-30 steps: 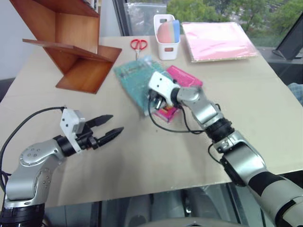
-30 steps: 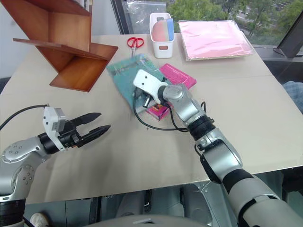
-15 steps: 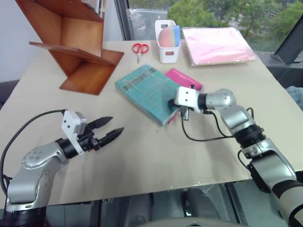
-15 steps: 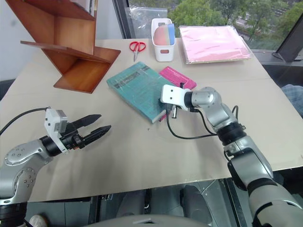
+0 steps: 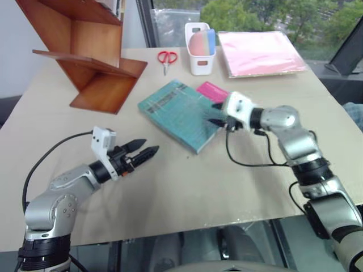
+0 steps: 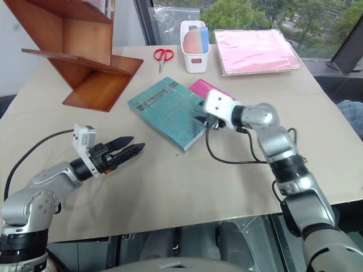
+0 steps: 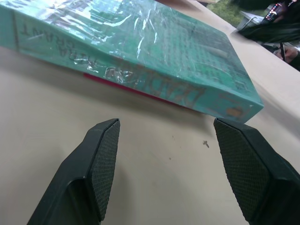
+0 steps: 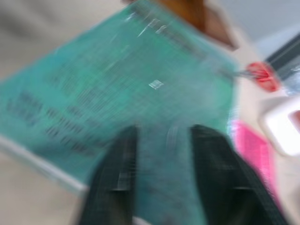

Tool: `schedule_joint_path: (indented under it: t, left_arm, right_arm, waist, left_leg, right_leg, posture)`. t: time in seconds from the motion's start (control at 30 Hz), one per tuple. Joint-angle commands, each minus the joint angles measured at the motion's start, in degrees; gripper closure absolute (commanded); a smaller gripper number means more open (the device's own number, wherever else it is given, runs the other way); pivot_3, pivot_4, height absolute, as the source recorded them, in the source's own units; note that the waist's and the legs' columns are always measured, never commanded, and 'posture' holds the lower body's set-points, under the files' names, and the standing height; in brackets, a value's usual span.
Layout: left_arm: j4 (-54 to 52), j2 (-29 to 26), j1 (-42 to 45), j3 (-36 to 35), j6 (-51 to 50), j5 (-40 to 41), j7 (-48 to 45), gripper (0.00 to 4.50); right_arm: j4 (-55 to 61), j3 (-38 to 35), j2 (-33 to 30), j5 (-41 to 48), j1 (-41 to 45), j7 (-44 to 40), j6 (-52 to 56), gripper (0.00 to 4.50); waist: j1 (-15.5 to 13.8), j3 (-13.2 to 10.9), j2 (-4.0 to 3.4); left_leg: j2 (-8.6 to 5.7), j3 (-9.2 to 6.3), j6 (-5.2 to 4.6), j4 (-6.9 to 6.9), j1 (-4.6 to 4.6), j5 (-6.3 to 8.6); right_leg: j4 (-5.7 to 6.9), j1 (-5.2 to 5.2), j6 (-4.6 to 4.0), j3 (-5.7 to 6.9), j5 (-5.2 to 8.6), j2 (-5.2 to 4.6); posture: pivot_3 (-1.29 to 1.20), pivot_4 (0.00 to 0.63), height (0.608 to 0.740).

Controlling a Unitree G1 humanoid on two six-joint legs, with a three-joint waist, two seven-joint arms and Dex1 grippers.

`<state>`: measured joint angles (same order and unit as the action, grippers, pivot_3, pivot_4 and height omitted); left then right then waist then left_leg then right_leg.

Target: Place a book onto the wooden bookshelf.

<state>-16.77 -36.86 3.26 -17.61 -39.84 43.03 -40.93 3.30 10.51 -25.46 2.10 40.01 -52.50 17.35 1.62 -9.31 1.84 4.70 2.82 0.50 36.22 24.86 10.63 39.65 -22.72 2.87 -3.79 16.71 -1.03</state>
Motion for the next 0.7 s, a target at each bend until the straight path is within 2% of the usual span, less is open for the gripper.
schedule_joint_path:
  t: [0.03, 0.07, 0.1, 0.2, 0.33, 0.43, 0.7]
  left_arm:
    - [-1.4, -0.8, 1.5, -0.6, 1.1, 0.5, -1.1, 1.07]
    - [-1.0, -1.0, 1.9, -0.6, 1.5, 0.3, -1.6, 1.07]
    - [-0.7, -1.2, 2.2, -0.6, 1.7, 0.0, -2.0, 1.07]
    - [0.3, -1.9, 2.5, -0.5, 0.5, 0.7, -3.2, 1.07]
    - [2.1, -0.5, 2.6, -1.9, -5.9, 5.1, -0.2, 1.07]
    - [4.3, 3.7, 4.8, -4.1, -13.9, 12.2, 7.5, 1.07]
    - [9.4, 15.2, 10.6, -7.7, -22.9, 22.3, 26.6, 1.07]
  right_arm:
    - [19.3, -8.0, -4.5, 11.0, -8.0, -1.7, 12.3, 0.64]
    - [24.5, -10.1, -6.4, 13.8, -12.5, -2.3, 14.9, 0.23]
    - [28.0, -11.4, -7.7, 15.9, -15.3, -2.3, 16.9, 0.08]
    - [37.5, -16.5, -10.4, 21.7, -28.3, -1.1, 21.5, 0.08]
    - [43.6, -21.0, -9.0, 27.0, -37.2, 3.2, 23.3, 0.08]
    - [45.1, -22.5, -7.2, 28.9, -39.0, 6.8, 22.3, 0.08]
    - [46.5, -21.2, -7.5, 29.7, -39.8, 10.9, 19.1, 0.08]
  waist:
    - [-0.3, 0.0, 0.0]
    - [-0.9, 0.0, 0.04]
    - [-1.0, 0.0, 0.04]
    - [-1.0, 0.0, 0.03]
    - [-0.2, 0.0, 0.01]
    - [0.0, 0.0, 0.02]
    - [-0.6, 0.0, 0.15]
  left_leg:
    - [0.0, 0.02, 0.0, -0.01, -0.01, 0.0]
    - [0.0, 0.0, 0.0, -0.04, 0.0, 0.0]
    - [0.0, -0.03, 0.0, -0.13, 0.0, 0.0]
    - [-0.01, 0.02, -0.01, -0.2, -0.02, 0.01]
    - [0.03, 0.08, -0.01, -0.22, -0.1, 0.01]
    - [0.04, 0.04, -0.02, -0.18, -0.11, 0.01]
    - [0.0, -0.06, -0.02, 0.0, -0.04, 0.01]
  right_leg:
    - [-0.02, 0.0, 0.0, -0.02, 0.0, 0.0]
    - [-0.07, 0.01, 0.0, 0.01, 0.0, 0.0]
    - [-0.23, 0.05, -0.01, 0.07, 0.01, -0.01]
    - [-0.38, 0.09, 0.0, 0.03, 0.0, -0.04]
    - [-0.46, 0.12, 0.01, -0.08, 0.01, 0.01]
    - [-0.45, 0.16, 0.04, -0.06, 0.0, 0.03]
    - [-0.43, 0.21, 0.07, -0.01, -0.02, 0.03]
  posture:
    - [0.0, 0.15, 0.74]
    - [0.0, 0.15, 0.74]
    - [0.0, 0.15, 0.74]
    - [0.0, 0.15, 0.74]
    - [0.0, 0.15, 0.74]
    - [0.0, 0.15, 0.74]
    - [0.0, 0.15, 0.74]
